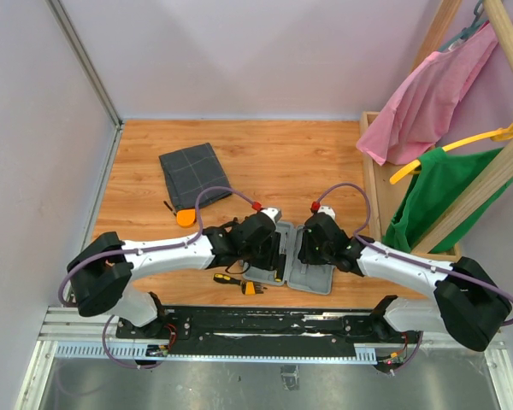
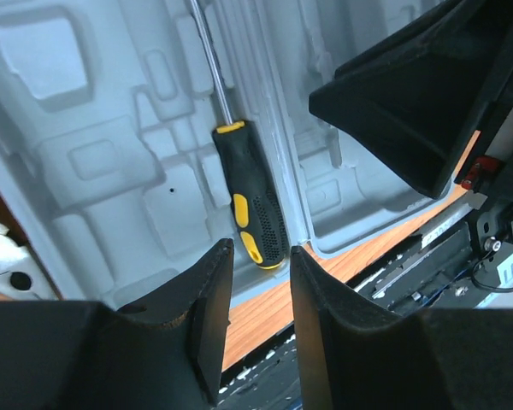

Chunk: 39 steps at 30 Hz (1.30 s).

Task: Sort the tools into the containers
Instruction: Adjust the screwdriver in the storage box.

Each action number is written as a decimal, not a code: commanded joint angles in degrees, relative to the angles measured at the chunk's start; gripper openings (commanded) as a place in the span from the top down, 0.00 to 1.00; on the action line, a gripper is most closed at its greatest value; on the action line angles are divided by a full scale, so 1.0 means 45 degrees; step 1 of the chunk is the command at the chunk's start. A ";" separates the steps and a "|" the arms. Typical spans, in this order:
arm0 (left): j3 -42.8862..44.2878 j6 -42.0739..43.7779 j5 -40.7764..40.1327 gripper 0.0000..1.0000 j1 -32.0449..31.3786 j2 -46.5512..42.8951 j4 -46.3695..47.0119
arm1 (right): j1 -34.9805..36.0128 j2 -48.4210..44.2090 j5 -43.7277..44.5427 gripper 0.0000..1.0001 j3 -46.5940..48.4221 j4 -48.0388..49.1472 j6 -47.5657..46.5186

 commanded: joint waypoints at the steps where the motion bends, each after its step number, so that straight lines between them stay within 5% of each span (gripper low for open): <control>1: 0.0108 -0.0309 0.0268 0.62 -0.0406 0.0679 0.0577 | -0.0189 0.0080 0.0000 0.72 -0.0211 0.0347 0.0223; 22: 0.0593 -0.0584 -0.0553 0.68 -0.0582 0.2672 0.0226 | -0.0246 0.0169 -0.0106 0.72 -0.0391 0.0421 0.0097; 39: -0.0404 -0.1294 -0.1061 0.81 -0.0285 0.2089 0.0186 | -0.0253 0.0067 0.0053 0.71 -0.0577 0.0118 -0.0046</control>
